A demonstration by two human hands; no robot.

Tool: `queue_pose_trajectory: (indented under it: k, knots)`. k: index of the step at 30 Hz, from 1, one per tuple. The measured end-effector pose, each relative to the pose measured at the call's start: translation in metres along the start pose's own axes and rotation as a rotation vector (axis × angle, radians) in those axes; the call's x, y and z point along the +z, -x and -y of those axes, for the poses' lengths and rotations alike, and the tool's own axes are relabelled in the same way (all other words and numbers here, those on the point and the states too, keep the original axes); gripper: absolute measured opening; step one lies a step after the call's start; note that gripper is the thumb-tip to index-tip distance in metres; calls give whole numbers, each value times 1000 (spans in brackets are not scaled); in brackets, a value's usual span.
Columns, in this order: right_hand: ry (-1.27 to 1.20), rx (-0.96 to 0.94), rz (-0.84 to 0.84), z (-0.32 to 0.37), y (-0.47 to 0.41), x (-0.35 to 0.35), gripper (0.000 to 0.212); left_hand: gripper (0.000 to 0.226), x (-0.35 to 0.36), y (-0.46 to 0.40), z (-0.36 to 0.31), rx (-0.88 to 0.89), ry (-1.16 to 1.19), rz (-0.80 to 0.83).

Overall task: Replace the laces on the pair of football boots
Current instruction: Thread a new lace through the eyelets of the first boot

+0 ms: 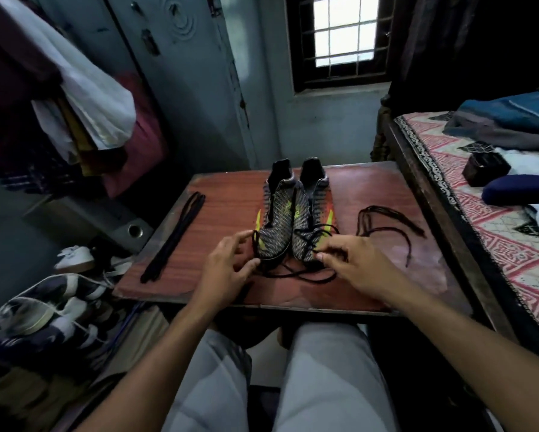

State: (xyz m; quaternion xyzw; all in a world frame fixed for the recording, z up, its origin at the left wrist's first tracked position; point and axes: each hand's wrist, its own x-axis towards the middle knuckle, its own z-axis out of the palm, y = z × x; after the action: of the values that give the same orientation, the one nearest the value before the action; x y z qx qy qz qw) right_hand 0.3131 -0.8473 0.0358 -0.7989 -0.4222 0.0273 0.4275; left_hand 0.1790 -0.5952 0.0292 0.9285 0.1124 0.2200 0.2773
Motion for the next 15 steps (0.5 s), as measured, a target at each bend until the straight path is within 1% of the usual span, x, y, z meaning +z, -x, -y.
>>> queue_pose_trajectory:
  k: [1, 4, 6, 9, 12, 13, 15]
  knots:
    - [14, -16, 18, 0, 2, 6, 12, 48, 1, 2, 2, -42, 66, -2]
    - [34, -6, 21, 3, 5, 14, 18, 30, 8, -1, 1, -142, 196, -74]
    - [29, 11, 25, 2, 4, 16, 19, 25, 11, -5, -3, -188, 229, -129]
    - [-16, 42, 35, 2, 5, 16, 17, 23, 15, -12, -8, -260, 269, -163]
    - [-85, 69, 13, 4, 4, 15, 13, 7, 17, -16, -6, -319, 287, -130]
    - [-134, 88, 13, 6, 3, 14, 14, 2, 17, -16, -7, -332, 359, -114]
    - [-250, 112, 18, 9, 2, 12, 15, 10, 17, -14, -14, -360, 572, -77]
